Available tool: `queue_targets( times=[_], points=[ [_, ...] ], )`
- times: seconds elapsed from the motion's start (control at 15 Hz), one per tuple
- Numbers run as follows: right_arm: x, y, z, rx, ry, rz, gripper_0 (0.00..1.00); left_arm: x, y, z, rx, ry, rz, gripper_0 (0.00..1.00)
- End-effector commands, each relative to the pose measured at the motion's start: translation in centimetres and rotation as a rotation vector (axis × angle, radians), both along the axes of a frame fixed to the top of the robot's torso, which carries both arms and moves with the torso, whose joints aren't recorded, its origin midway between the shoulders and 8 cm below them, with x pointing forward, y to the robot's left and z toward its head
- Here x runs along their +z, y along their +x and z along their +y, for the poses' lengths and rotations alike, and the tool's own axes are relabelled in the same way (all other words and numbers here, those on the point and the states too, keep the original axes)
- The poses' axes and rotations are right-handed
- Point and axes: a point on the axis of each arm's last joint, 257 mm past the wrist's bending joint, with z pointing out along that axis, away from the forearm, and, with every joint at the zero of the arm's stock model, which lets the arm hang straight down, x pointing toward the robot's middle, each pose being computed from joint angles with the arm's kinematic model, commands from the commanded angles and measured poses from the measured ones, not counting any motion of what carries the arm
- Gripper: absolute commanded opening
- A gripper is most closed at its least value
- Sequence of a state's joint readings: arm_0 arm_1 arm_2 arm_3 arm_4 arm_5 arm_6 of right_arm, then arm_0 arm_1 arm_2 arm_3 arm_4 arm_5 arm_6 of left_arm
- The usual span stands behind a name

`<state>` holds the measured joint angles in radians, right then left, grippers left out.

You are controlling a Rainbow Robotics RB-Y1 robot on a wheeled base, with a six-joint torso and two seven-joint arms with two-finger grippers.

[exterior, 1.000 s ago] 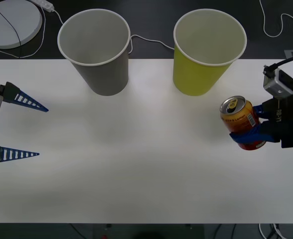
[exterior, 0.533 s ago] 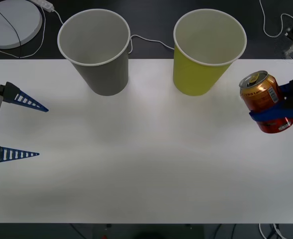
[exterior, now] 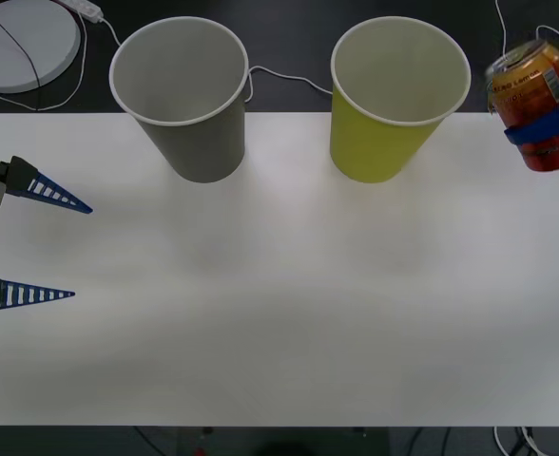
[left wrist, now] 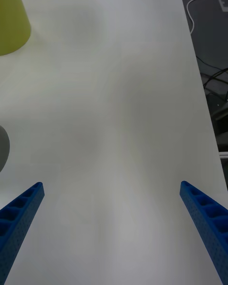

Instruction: Put the can into the green bin and the plastic bottle into the gray bin

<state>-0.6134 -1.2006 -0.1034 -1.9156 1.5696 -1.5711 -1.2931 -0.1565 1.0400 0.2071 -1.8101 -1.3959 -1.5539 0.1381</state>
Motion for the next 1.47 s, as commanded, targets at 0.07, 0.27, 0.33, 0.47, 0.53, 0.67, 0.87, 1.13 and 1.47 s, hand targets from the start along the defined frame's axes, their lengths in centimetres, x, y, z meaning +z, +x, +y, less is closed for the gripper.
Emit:
queue_targets(
  times=[0.07, 0.27, 0.33, 0.47, 0.53, 0.67, 0.87, 1.13, 1.47],
  points=[
    [2.4, 3.3, 0.1, -0.035, -0.010, 0.007, 0.00, 0.0, 0.0, 0.0, 0.000, 0.000, 0.000, 1.00],
    [4.0, 6.5, 0.5, -0.078, -0.034, 0.024, 0.00, 0.0, 0.0, 0.0, 0.000, 0.000, 0.000, 1.00],
    [4.2, 7.5, 0.9, -0.088, -0.041, 0.035, 0.00, 0.0, 0.0, 0.0, 0.000, 0.000, 0.000, 1.00],
    [4.4, 9.2, 2.0, -0.103, -0.054, 0.051, 0.00, 0.0, 0.0, 0.0, 0.000, 0.000, 0.000, 1.00],
    [4.2, 10.0, 2.3, -0.114, -0.076, 0.049, 0.00, 0.0, 0.0, 0.0, 0.000, 0.000, 0.000, 1.00],
    [3.9, 11.5, 3.0, -0.132, -0.090, 0.041, 0.00, 0.0, 0.0, 0.0, 0.000, 0.000, 0.000, 1.00],
    [3.0, 13.1, 4.3, -0.139, -0.110, 0.032, 0.00, 0.0, 0.0, 0.0, 0.000, 0.000, 0.000, 1.00],
    [1.1, 14.8, 6.0, -0.142, -0.154, 0.029, 0.00, 0.0, 0.0, 0.0, 0.000, 0.000, 0.000, 1.00],
    [1.1, 16.2, 6.9, -0.139, -0.226, -0.025, 0.01, 0.0, 0.0, 0.0, 0.000, 0.000, 0.000, 1.00]
  ],
)
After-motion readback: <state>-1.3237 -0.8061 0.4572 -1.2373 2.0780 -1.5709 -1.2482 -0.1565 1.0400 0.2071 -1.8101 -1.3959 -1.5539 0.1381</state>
